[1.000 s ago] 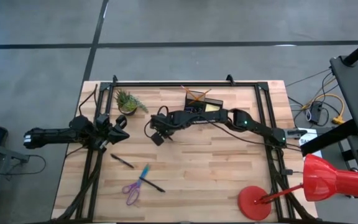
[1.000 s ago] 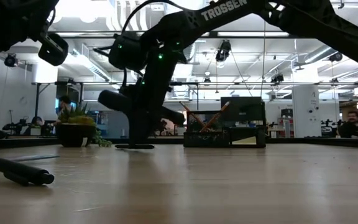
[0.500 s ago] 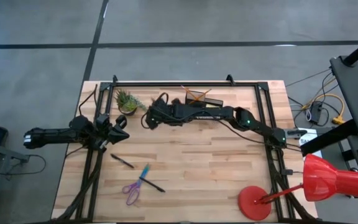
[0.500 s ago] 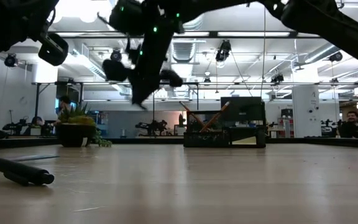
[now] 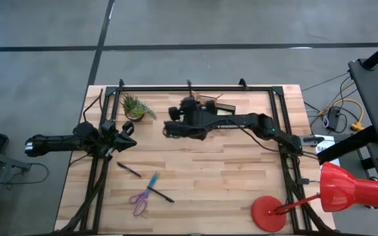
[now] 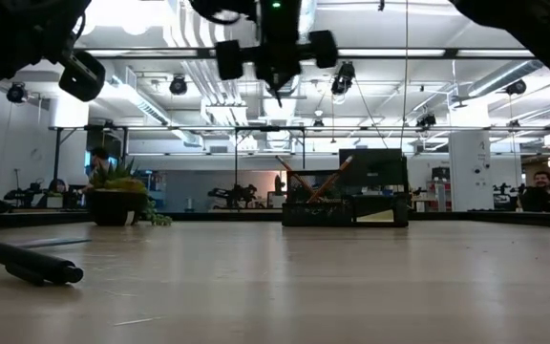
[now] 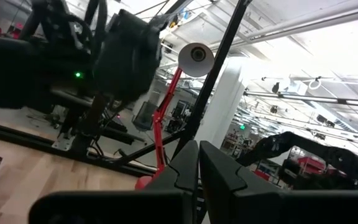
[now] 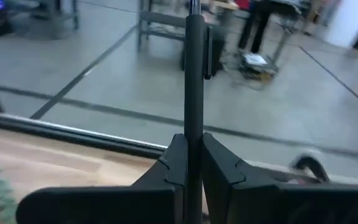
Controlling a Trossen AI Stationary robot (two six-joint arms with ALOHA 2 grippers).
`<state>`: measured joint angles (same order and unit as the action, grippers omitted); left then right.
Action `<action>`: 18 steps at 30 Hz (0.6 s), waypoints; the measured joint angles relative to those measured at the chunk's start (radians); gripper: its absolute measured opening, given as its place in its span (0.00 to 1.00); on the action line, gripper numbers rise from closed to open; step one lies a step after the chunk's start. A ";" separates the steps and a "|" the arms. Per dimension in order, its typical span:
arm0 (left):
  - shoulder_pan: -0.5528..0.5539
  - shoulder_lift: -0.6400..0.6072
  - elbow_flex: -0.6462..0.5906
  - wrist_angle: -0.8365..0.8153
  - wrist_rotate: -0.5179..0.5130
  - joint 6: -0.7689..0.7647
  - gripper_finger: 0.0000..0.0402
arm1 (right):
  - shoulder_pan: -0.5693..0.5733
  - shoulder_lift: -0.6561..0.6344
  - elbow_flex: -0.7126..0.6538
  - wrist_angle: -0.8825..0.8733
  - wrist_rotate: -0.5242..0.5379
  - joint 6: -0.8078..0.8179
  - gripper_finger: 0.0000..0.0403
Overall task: Pick and place office supplies into organizer
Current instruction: Put the top black pen into the black desk organizer
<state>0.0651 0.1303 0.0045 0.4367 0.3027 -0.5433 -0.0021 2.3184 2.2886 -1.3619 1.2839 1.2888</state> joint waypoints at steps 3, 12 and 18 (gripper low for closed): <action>0.000 -0.002 0.000 0.000 0.000 0.000 0.00 | -0.006 -0.001 -0.030 -0.141 0.042 0.215 0.03; 0.000 -0.001 0.000 0.000 0.000 0.000 0.00 | -0.086 0.003 -0.120 -0.004 0.029 0.167 0.04; 0.000 -0.001 0.000 0.000 0.000 0.000 0.00 | -0.121 0.008 -0.216 0.249 0.072 0.016 0.04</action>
<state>0.0651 0.1295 0.0046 0.4370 0.3031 -0.5432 -0.1233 2.3268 2.0731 -1.1127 1.3559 1.3048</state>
